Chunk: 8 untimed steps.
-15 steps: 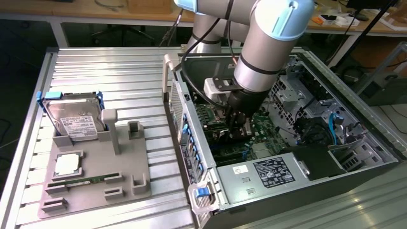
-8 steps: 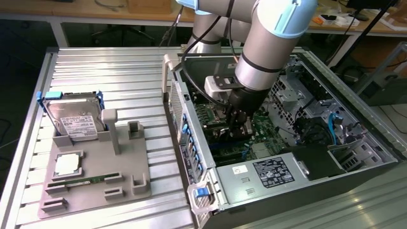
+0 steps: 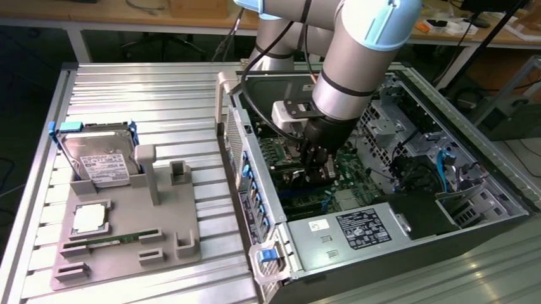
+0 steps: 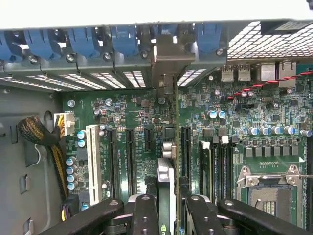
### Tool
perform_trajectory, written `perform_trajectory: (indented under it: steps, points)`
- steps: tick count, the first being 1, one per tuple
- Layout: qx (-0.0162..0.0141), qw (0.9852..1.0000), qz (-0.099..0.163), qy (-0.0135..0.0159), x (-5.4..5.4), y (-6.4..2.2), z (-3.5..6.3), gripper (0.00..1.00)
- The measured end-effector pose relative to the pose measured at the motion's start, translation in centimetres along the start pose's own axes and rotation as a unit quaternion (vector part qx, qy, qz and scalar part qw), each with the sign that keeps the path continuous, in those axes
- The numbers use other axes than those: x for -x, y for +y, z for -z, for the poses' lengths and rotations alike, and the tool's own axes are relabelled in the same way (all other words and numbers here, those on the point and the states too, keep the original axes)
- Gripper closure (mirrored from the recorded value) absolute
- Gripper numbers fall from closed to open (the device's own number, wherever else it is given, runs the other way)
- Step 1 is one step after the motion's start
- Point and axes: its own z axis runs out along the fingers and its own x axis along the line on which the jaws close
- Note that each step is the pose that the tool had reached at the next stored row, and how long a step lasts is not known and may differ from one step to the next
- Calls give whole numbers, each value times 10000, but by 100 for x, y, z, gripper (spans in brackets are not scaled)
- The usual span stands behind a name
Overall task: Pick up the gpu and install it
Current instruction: 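Insert the gpu into the slot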
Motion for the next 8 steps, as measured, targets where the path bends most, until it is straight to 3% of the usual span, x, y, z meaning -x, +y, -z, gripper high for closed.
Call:
perform_trajectory:
  steps: [8]
  points:
    - [0,10000,5,0,0,-1,-19,73]
